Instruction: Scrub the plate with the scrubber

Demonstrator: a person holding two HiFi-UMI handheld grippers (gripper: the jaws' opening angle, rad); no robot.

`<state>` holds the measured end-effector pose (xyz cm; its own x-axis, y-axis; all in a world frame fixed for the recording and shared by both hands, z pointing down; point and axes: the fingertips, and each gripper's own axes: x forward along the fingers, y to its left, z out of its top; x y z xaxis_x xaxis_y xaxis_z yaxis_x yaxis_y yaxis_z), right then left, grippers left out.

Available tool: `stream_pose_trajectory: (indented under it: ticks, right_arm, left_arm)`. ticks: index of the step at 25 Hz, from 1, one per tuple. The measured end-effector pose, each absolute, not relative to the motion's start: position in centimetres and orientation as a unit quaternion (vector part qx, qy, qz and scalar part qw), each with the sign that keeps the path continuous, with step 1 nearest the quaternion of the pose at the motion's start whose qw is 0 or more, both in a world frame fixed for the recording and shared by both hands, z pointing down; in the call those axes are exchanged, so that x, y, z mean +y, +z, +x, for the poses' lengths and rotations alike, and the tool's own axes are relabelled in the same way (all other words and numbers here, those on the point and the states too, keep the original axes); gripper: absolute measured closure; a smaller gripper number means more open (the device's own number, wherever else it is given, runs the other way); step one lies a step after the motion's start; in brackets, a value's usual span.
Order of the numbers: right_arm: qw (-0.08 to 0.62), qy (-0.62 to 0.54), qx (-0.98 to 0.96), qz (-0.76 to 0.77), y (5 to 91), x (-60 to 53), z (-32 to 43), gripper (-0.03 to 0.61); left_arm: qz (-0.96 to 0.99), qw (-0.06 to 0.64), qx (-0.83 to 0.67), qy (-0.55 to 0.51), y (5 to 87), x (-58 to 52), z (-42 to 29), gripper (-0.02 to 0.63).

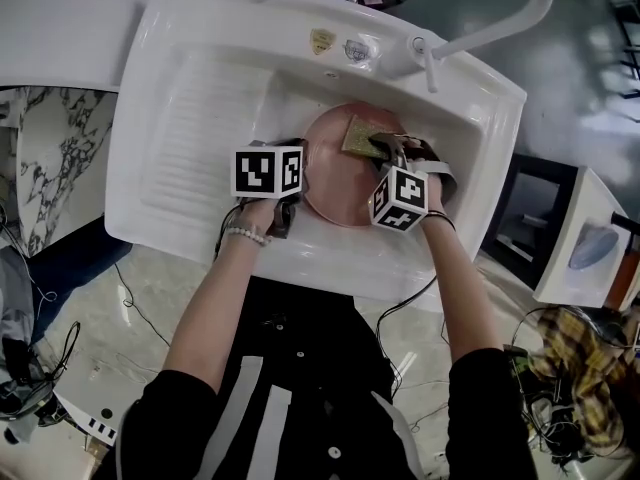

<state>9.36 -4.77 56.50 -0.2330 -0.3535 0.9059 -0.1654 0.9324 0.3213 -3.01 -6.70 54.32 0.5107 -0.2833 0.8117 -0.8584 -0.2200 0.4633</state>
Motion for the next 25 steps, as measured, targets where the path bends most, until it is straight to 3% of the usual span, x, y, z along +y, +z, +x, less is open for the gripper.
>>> stream_pose_trajectory:
  ticks: [12,25]
  right_arm:
    - [0.693,-0.001,-0.707,0.142,56.9,1.1,12.7,0.505]
    - [0.72,0.121,-0.683,-0.021,54.5,8.6,12.0,0.505]
  left_arm:
    - [0.727,0.471,-0.399,0.302,54.1,-6.9,-3.1,0.592]
    - [0.729,0.466,-0.4,0.301,53.9,-6.9,-2.9,0.592]
